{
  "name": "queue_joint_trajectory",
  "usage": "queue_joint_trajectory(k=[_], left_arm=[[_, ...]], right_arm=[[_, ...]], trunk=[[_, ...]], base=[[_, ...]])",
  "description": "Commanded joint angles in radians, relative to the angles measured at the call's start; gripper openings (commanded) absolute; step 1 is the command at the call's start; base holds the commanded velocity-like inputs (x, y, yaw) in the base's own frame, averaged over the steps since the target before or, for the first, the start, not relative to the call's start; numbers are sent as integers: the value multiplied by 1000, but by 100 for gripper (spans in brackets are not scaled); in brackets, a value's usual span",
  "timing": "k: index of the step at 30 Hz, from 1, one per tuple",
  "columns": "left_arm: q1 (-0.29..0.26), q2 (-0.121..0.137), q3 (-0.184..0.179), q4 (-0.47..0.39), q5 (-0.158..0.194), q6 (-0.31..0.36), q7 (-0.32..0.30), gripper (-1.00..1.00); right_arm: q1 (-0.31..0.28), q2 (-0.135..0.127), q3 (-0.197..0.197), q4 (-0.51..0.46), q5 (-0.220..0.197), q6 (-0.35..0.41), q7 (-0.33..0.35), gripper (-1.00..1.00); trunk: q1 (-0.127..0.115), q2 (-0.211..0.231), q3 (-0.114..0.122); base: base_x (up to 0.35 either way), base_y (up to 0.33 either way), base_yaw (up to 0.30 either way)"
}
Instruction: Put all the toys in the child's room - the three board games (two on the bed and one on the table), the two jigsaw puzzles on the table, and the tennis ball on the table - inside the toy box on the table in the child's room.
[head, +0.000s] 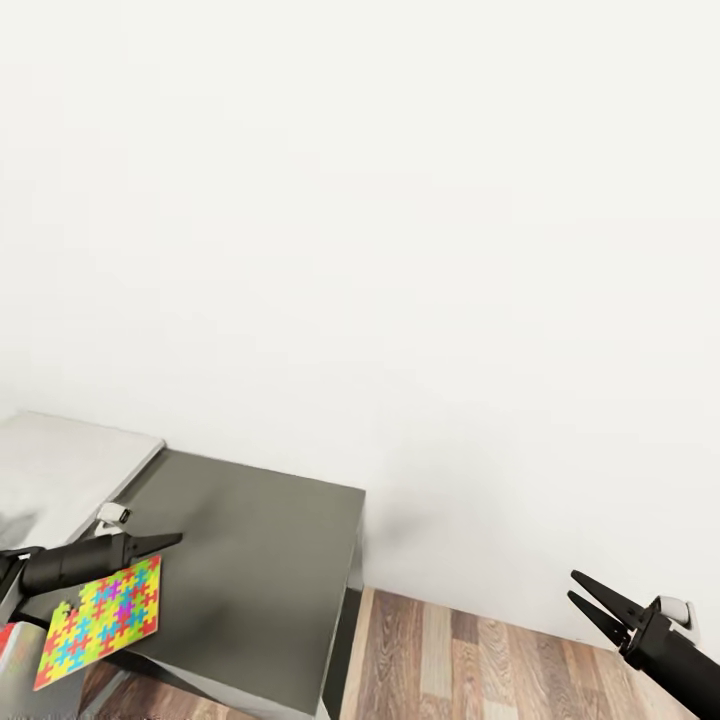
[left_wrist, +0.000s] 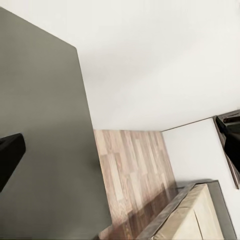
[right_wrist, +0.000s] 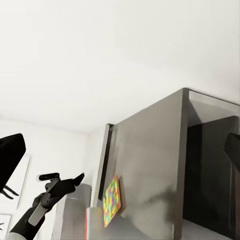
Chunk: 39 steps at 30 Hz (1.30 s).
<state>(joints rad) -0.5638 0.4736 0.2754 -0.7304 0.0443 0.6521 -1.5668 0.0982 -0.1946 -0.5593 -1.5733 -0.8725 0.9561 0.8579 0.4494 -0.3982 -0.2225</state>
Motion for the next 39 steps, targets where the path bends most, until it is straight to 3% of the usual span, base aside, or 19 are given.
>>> queue_joint_trajectory(k=[1, 26, 32, 39], left_arm=[[-1, 0, 0, -1, -1, 11, -4, 100], [1, 0, 1, -9, -1, 9, -4, 100], [1, 0, 0, -9, -1, 11, -4, 100], [2, 1, 0, -29, -1, 22, -4, 100]], right_arm=[[0, 0, -1, -1, 0, 4, 2, 100], [0, -1, -2, -2, 0, 3, 10, 100], [0, -3, 0, -2, -1, -52, 16, 100], [0, -5, 1, -1, -2, -67, 19, 100]], trunk=[[1, -2, 0], [1, -2, 37], [1, -2, 47], [1, -2, 59]], base=[[-1, 26, 181], [0, 15, 144], [0, 0, 72], [0, 0, 70]])
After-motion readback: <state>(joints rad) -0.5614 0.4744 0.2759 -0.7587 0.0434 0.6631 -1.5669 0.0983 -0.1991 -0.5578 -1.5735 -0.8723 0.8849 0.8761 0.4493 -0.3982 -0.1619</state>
